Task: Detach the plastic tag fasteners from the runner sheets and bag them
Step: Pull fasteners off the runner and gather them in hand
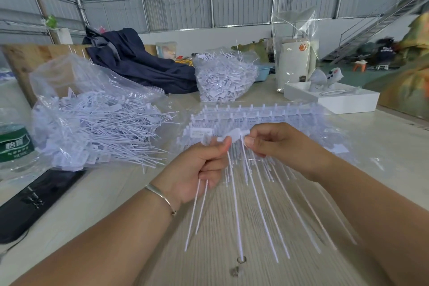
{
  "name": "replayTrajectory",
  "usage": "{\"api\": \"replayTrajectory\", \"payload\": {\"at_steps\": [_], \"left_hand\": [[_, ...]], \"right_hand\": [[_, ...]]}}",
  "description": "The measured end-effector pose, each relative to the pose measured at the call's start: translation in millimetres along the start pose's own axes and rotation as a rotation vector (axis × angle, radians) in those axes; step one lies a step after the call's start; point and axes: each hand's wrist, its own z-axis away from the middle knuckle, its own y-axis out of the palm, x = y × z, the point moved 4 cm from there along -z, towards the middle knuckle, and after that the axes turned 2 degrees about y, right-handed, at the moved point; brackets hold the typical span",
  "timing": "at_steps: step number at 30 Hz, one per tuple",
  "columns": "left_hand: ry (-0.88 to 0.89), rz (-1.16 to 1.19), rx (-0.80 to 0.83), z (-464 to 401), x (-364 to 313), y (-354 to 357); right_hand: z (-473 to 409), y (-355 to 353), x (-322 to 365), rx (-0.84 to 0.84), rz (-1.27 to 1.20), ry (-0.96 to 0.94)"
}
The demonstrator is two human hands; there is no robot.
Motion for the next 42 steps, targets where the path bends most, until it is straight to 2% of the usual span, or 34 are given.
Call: {"api": "replayTrajectory", "payload": {"at_steps": [2,4,7,10,17,24,31,36,39,42], "left_hand": [[-0.016,-0.016,0.094,1,3,8],[-0.011,0.02,0.098,0,2,9],[-0.002,0.141,0.009,-4,0,3],[0.024,0.136,-0.071,-7,-1,-5],[0.13,-0.064,-0.263,-8,-8,-23],[0.081,-0.248,-0.315,-7,-2,-20],[0.1,-0.4,-0.299,-3,-1,-14],[0.074,-0.266,-0.301,-3,-3,-18],[0.033,-0.104,-0.194,-4,-4,-12],[0.01,0.027,-0.056,-2,-3,-4]], "right_hand": [[0,8,2,0.07,-0.07,-0.011],[0,10,5,0.063,-0.092,-0.014],[-1,5,4,-0.034,-0.063,-0.007],[-2,-1,-1,-0.09,-0.035,0.024],[-4,-6,-8,-0.092,-0.018,0.058],[-5,-3,-10,-0.094,0.25,0.003],[-4,-3,-10,-0.073,0.316,-0.066],[-4,-12,-12,-0.06,0.279,0.001],[-4,-19,-12,-0.095,0.255,0.05],[-1,-16,-7,-0.051,0.124,0.042]]}}
